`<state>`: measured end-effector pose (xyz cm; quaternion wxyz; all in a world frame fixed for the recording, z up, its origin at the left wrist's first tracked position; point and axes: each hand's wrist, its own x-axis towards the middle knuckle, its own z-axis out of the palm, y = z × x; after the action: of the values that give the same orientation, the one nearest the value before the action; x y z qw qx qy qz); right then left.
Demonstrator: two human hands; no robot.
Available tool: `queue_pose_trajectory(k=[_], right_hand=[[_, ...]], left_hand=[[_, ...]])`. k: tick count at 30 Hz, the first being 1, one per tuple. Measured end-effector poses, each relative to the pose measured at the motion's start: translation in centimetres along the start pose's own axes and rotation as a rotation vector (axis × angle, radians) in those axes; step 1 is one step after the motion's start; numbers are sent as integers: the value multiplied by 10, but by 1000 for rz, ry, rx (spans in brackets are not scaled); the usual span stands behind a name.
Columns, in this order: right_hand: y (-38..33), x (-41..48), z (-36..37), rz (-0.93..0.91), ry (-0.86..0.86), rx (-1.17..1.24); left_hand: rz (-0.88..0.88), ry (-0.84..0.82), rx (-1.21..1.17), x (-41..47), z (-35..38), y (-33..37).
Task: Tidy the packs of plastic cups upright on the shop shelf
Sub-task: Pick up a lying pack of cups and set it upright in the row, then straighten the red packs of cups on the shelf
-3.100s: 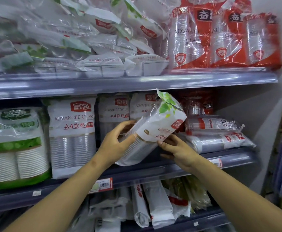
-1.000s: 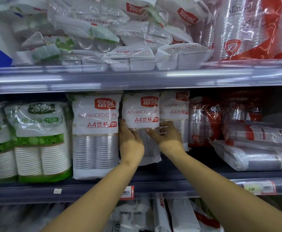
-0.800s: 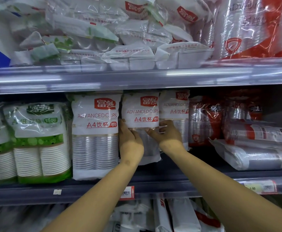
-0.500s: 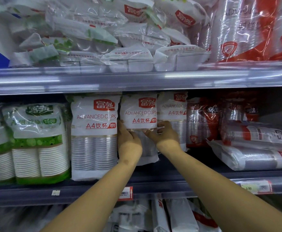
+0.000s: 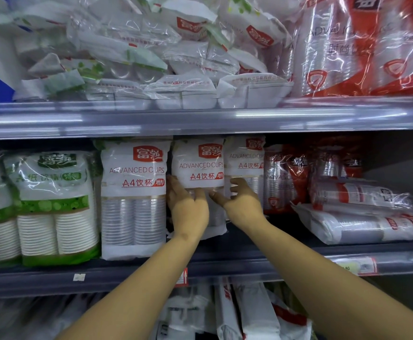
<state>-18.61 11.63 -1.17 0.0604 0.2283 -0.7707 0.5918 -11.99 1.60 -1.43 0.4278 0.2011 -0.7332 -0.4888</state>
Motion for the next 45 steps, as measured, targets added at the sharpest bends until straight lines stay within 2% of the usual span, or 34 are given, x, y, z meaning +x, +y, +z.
queue_pose_trajectory(k=[7,11,17,23,29,34,39,45], right_hand=[[-2,-14,-15,-22,20,-56],[-4,-26,-34,-11,33,-56],[-1,-51,-85,59,111,-18],[7,-89,-148,142,234,-38],[24,-125,-201,211,353,-107],[40,-137,-232,241,396,-86],[56,-134,-263,251,414,-98],[67,-120,-297,243,405,-157]], left_hand=[[141,-56,125,-25,-2,12],[237,-190,92,-35,-3,19],[204,-398,30,-44,11,30],[241,-631,108,-72,46,40],[367,-750,154,-103,82,51],[476,-740,186,-119,109,58],[572,-630,194,-126,133,66],[587,-575,165,-127,163,78]])
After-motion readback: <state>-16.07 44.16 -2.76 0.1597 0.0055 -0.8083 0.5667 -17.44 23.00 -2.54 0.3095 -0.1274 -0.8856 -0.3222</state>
